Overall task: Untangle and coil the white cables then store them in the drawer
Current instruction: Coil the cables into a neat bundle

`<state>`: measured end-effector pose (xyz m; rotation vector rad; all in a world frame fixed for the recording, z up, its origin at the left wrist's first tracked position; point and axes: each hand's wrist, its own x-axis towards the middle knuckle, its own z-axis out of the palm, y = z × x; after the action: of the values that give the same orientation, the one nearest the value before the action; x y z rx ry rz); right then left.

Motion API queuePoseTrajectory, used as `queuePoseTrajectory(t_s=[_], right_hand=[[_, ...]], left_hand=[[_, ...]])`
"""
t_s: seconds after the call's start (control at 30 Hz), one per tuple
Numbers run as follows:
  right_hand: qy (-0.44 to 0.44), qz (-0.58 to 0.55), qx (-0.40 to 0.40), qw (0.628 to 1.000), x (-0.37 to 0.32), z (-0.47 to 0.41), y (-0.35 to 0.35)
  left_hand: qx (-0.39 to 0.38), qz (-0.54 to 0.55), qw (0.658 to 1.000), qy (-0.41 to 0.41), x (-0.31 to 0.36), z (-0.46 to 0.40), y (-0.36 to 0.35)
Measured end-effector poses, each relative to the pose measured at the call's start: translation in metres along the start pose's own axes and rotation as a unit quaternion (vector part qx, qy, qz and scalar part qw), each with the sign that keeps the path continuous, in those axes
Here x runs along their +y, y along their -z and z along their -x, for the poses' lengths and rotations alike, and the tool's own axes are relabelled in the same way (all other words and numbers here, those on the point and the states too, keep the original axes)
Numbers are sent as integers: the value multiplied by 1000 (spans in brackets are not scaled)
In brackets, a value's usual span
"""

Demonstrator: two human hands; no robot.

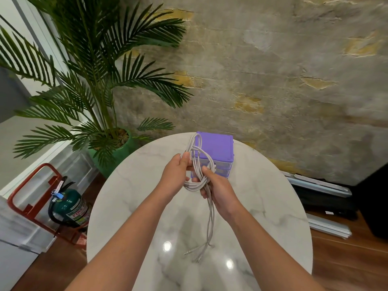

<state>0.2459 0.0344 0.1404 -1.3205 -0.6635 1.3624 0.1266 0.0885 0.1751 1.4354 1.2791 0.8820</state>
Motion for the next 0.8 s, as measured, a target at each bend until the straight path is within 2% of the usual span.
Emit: queuePoseTrajectory(t_s=[0.07, 0.13, 0.17, 0.2, 0.23, 0.27, 0.3, 0.4, 0.47, 0.5, 0.57, 0.67, 0.8], right_hand=[[12, 25, 61, 998, -3, 2, -5], [59, 39, 163, 984, -1, 1, -8], [116, 77, 220, 966, 0, 2, -7], [196, 154, 266, 931, 0, 2, -6], [277, 253, 288, 881, 1, 2, -3], [339, 334, 285, 832, 2, 1, -2], [372, 391, 264, 800, 2, 1, -2], [380, 454, 213, 777, -3, 2, 0], [388, 493, 220, 747, -4, 4, 4], [370, 509, 225, 744, -4, 6, 4], [297, 534, 217, 762, -5, 9, 0], [216, 572, 177, 772, -10, 10, -6], [146, 508, 127, 840, -21, 9, -8]], left_hand=[[9, 21, 1000, -3, 1, 2, -3], [18, 27, 999, -3, 2, 2, -4], [18, 24, 1000, -4, 0, 1, -4], [17, 22, 1000, -6, 0, 1, -5], [16, 18, 1000, -6, -1, 2, -6], [14, 13, 1000, -5, -3, 2, -8], [16, 7, 1000, -4, -4, 2, -9], [36, -12, 999, -8, -6, 1, -9], [42, -24, 999, -12, -7, 0, -8], [39, -28, 999, -14, -7, 0, -7], [29, -15, 999, -19, -7, 1, -9], [30, 44, 998, -19, -5, 4, -13], [36, 21, 999, -29, -8, 3, -14]])
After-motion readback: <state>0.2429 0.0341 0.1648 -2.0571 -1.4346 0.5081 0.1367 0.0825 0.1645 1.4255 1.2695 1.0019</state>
